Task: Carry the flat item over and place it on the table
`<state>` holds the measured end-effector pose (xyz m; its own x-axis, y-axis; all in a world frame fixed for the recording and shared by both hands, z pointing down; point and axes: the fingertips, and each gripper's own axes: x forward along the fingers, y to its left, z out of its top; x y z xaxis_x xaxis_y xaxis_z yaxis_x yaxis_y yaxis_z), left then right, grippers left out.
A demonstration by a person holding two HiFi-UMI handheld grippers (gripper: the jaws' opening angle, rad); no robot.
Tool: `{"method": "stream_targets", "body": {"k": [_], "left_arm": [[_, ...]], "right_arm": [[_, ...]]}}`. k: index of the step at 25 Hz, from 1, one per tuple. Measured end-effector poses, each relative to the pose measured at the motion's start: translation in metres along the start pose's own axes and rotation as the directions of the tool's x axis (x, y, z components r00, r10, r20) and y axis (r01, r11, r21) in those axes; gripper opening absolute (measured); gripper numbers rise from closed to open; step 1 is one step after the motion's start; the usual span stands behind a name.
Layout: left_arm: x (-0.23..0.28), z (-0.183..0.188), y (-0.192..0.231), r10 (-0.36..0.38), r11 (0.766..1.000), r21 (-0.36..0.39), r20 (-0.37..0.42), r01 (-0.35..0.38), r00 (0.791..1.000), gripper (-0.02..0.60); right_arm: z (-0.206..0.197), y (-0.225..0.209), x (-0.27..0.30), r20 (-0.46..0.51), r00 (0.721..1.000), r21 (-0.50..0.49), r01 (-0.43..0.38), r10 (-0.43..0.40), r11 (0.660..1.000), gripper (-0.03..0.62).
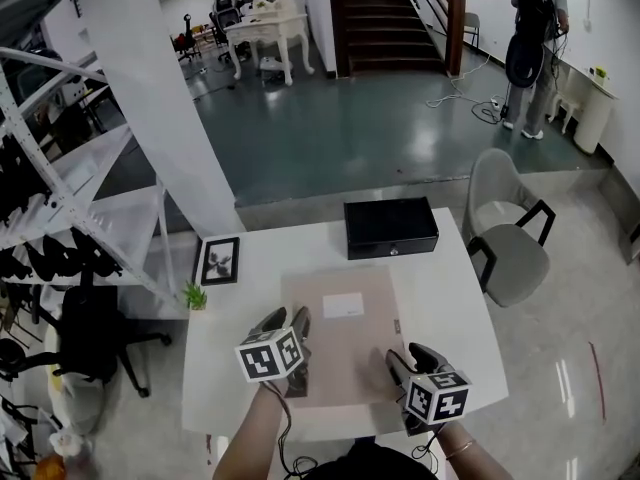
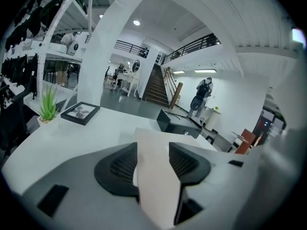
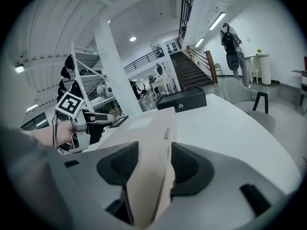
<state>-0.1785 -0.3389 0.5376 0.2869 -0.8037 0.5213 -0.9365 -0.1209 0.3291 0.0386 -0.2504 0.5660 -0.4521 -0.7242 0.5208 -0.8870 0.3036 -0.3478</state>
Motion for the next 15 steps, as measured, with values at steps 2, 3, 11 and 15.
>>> {"method": "stream_targets", "body": {"k": [2,3,11,15], "left_arm": [[-0.007,0.001,-0.002,-0.008,1.000,-0.003,0.017,0.008,1.000,0.204],[-0.010,0.002,-0.002,-0.011,1.000,-0.004,0.026,0.011,1.000,0.204],[-0.044,0.004,-0.011,-0.017,1.000,-0.008,0.096,0.018,0.995,0.173],[-0.060,0.001,-0.015,-0.026,1.000,0.012,0.117,0.025,0.993,0.140]], "right_arm": [[0.004,0.003,-0.004,0.018,1.000,-0.015,0.000,0.001,1.000,0.208],[0.007,0.005,-0.005,0.029,1.000,-0.023,0.000,0.001,1.000,0.205],[0.037,0.011,-0.025,0.121,0.993,-0.049,0.009,-0.003,0.999,0.152],[0.048,0.018,-0.032,0.157,0.988,-0.073,0.002,0.009,0.997,0.122]]}}
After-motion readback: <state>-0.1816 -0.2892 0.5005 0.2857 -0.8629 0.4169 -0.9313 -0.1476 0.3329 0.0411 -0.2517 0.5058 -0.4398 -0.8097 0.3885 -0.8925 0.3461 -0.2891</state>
